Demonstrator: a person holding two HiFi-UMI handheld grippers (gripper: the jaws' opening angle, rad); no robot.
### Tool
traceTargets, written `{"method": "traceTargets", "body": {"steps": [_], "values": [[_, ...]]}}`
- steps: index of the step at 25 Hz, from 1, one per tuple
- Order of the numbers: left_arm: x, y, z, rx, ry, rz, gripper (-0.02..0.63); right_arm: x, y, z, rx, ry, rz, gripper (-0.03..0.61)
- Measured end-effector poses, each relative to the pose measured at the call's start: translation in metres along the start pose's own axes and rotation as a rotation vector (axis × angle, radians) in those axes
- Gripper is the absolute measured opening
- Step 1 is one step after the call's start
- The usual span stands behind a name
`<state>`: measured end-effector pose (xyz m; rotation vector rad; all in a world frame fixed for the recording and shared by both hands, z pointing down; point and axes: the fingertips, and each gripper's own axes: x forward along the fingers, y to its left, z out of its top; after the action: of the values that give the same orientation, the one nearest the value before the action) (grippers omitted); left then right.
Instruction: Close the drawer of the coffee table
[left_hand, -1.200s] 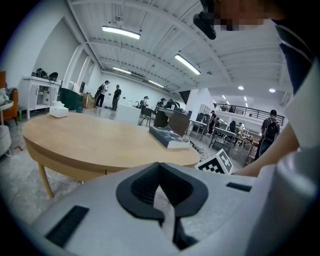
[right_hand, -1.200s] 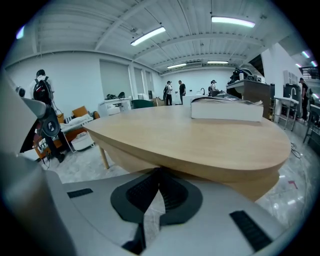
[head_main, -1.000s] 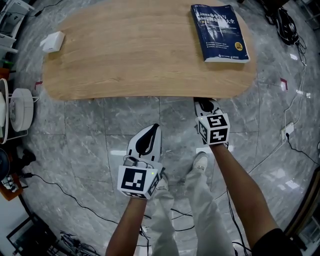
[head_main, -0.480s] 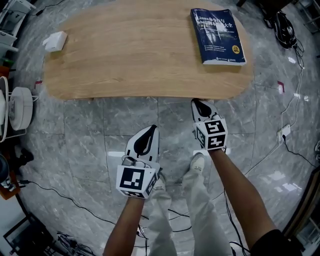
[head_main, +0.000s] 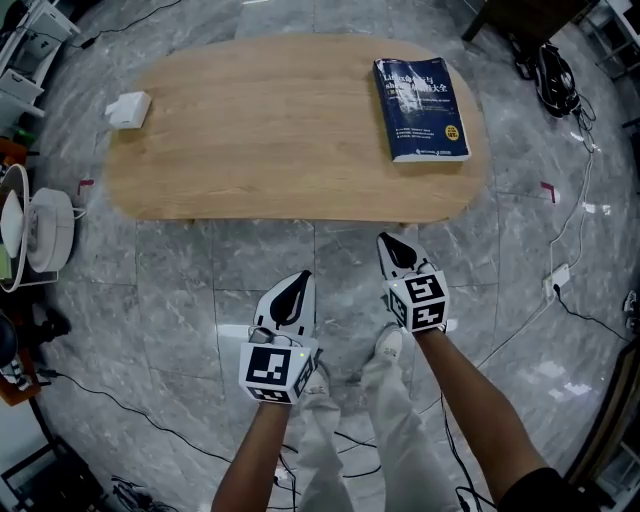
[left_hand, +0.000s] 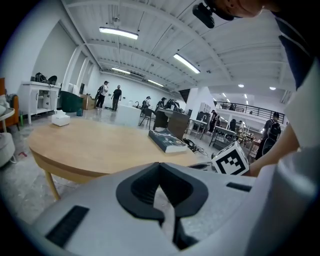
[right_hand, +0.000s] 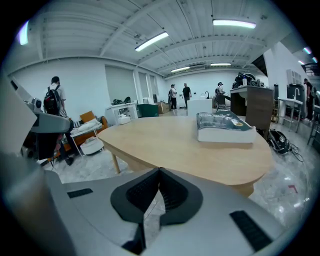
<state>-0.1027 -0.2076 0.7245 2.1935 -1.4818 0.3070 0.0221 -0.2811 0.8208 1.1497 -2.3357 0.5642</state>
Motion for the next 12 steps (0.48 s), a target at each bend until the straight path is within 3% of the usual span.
{"method": "traceTargets", "body": {"steps": [5,12], "values": [[-0.013,-0.005,0.018,-0.016,0.005,0.015,0.000,-0.028,0.004,0.016,0.016,-0.004,-0.009,0.018],[-0.030,-0.019,0.046,0.060,0.006,0.023,0.000,-0.063,0.008,0.033,0.045,-0.003,-0.011,0.018]]}}
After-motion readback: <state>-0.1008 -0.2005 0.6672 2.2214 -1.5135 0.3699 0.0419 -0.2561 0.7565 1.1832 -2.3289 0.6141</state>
